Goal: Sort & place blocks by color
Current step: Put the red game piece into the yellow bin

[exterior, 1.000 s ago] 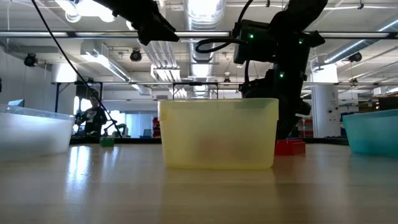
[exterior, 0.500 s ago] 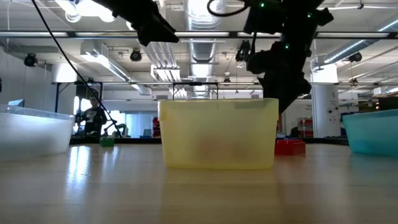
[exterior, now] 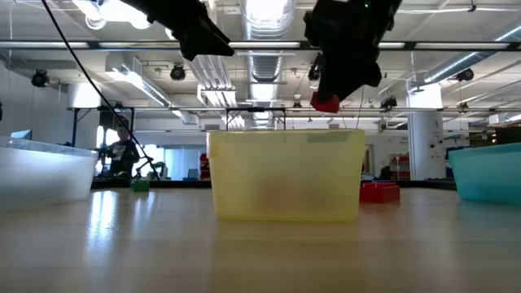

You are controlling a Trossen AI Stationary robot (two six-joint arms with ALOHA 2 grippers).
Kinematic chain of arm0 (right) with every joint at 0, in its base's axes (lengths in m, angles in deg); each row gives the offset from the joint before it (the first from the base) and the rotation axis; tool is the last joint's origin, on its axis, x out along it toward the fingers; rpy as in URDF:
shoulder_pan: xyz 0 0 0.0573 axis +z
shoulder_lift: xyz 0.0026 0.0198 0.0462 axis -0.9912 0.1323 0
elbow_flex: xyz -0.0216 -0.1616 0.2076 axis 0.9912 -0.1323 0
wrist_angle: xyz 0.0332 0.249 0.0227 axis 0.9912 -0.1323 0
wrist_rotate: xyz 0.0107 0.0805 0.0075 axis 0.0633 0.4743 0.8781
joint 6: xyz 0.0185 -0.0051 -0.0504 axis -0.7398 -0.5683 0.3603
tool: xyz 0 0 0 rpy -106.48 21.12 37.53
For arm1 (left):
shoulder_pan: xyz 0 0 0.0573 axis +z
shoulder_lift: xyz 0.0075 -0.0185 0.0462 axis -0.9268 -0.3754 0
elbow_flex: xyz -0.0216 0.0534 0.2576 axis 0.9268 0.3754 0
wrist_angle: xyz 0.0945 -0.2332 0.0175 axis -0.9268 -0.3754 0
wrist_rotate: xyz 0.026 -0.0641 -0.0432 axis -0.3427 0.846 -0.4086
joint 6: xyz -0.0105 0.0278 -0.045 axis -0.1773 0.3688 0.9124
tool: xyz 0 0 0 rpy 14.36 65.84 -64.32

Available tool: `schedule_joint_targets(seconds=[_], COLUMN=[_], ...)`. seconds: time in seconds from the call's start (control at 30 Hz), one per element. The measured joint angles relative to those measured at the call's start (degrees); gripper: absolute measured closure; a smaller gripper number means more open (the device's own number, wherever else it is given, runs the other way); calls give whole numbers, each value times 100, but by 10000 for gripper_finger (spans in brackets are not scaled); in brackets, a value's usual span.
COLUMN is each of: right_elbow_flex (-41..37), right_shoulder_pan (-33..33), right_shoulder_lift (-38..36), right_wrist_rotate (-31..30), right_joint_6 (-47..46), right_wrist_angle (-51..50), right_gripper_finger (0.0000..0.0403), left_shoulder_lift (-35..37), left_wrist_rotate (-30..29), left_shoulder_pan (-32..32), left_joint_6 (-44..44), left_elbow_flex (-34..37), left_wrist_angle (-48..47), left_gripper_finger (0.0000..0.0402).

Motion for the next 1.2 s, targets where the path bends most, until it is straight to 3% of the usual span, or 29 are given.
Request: schedule_joint_targets(seconds=[0.3,0.53,0.8,0.97,1.2], right_elbow_flex=[1067,1494,1663,1741,1758], right_shoulder_pan=[569,945,1119,1128,1126], right_shoulder_lift=[861,1503,2247,2528,2548], right_wrist_rotate=[43,472,496,847,878], right_joint_6=[1028,1704,1703,1708,1679], right_wrist_angle=[-458,-443,-408,-374,-285], right_gripper_finger=[271,271,271,268,221], left_shoulder_lift=[-2,-2,-2,0,2], left_wrist_rotate=[0,0,-2,-4,-20], left_shoulder_pan=[-1,-4,-7,-7,-7], left_joint_6=[-2,-2,127,128,128], left_elbow_flex=[0,0,2,2,4], left_wrist_angle=[-4,-122,-204,-215,-215], left_gripper_finger=[204,204,204,204,204])
